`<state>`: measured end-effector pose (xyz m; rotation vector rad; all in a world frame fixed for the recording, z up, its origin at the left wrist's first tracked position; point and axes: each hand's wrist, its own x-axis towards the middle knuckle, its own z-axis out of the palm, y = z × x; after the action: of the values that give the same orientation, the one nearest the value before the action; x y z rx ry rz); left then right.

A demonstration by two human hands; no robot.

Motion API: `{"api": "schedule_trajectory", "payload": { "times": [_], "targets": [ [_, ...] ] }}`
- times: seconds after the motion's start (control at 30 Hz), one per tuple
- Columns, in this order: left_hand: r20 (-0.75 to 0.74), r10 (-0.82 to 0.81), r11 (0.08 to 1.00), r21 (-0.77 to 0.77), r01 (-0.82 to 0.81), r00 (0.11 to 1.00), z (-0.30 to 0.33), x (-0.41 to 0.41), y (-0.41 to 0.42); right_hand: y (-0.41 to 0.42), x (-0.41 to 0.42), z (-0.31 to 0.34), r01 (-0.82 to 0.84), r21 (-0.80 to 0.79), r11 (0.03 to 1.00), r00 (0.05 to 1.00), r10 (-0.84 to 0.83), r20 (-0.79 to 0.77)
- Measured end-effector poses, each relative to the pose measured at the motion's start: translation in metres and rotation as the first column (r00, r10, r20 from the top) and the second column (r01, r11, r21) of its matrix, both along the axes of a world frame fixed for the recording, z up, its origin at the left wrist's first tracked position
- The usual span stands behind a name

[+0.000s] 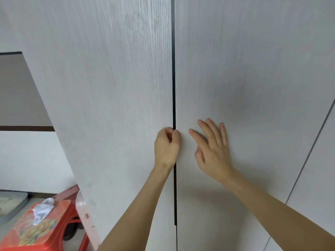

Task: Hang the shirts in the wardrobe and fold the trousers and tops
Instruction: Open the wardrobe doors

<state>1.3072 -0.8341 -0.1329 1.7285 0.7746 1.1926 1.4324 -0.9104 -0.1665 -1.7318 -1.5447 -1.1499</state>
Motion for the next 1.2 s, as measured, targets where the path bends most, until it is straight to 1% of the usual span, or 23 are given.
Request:
{"api": "schedule_trajectory", "payload": {
  "times": [0.13, 0.27, 0.37, 0.47, 0.57, 0.7, 0.77, 0.8, 0.83, 0.87, 0.9, 0.97, 1.0, 1.07, 1.13, 1.2],
  "targets": [
    [0.035, 0.061, 0.997, 0.035, -0.062, 0.998, -0.005, -0.025, -0.021, -0.035, -0.022, 0.000, -0.014, -0.174, 0.985, 0.990, -0.011, -0.143],
    [0.042, 0.033, 0.997, 0.071, -0.036, 0.999, -0.009, -0.059, -0.048, -0.074, -0.052, -0.007, -0.037, -0.228, 0.973, 0.961, -0.028, -0.276],
    [0.016, 0.028, 0.997, 0.076, -0.029, 0.999, -0.005, -0.093, -0.069, -0.095, -0.086, -0.010, -0.146, -0.265, 0.953, 0.928, 0.039, -0.372],
    [0.018, 0.045, 0.997, 0.056, -0.046, 0.999, -0.006, -0.138, -0.090, -0.101, -0.124, -0.010, -0.272, -0.325, 0.906, 0.904, 0.125, -0.408],
    [0.035, 0.065, 0.998, 0.026, -0.066, 0.997, -0.012, -0.192, -0.105, -0.097, -0.162, -0.017, -0.411, -0.367, 0.835, 0.866, 0.232, -0.442],
    [0.105, 0.220, 0.975, -0.035, -0.217, 0.970, -0.013, -0.275, -0.110, -0.072, -0.225, -0.019, -0.594, -0.455, 0.663, 0.796, 0.402, -0.453],
    [0.174, 0.366, 0.929, -0.134, -0.346, 0.914, -0.008, -0.318, -0.110, -0.057, -0.268, -0.016, -0.657, -0.518, 0.547, 0.754, 0.490, -0.438],
    [0.199, 0.407, 0.909, -0.188, -0.373, 0.892, -0.005, -0.329, -0.107, -0.051, -0.281, -0.016, -0.659, -0.548, 0.516, 0.750, 0.506, -0.426],
    [0.209, 0.477, 0.874, -0.219, -0.435, 0.854, -0.001, -0.349, -0.107, -0.044, -0.302, -0.014, -0.679, -0.561, 0.473, 0.726, 0.544, -0.421],
    [0.184, 0.540, 0.835, -0.235, -0.497, 0.821, 0.002, -0.367, -0.107, -0.038, -0.321, -0.012, -0.692, -0.574, 0.438, 0.708, 0.569, -0.419],
    [0.138, 0.580, 0.806, -0.241, -0.541, 0.803, 0.003, -0.381, -0.104, -0.033, -0.335, -0.009, -0.689, -0.586, 0.426, 0.707, 0.571, -0.417],
    [-0.017, 0.650, 0.742, -0.206, -0.638, 0.760, 0.005, -0.407, -0.105, -0.023, -0.356, -0.003, -0.698, -0.587, 0.410, 0.698, 0.574, -0.429],
    [-0.087, 0.675, 0.717, -0.155, -0.680, 0.732, 0.003, -0.414, -0.107, -0.018, -0.361, 0.001, -0.701, -0.582, 0.413, 0.697, 0.572, -0.433],
    [-0.159, 0.732, 0.670, -0.011, -0.742, 0.663, 0.001, -0.420, -0.113, -0.011, -0.364, 0.007, -0.692, -0.573, 0.439, 0.706, 0.574, -0.414],
    [-0.203, 0.735, 0.673, 0.101, -0.733, 0.647, -0.002, -0.417, -0.114, -0.007, -0.359, 0.012, -0.686, -0.562, 0.462, 0.715, 0.570, -0.405],
    [-0.293, 0.694, 0.713, 0.161, -0.682, 0.657, -0.003, -0.408, -0.110, -0.006, -0.347, 0.013, -0.679, -0.550, 0.486, 0.728, 0.540, -0.422]
  ]
}}
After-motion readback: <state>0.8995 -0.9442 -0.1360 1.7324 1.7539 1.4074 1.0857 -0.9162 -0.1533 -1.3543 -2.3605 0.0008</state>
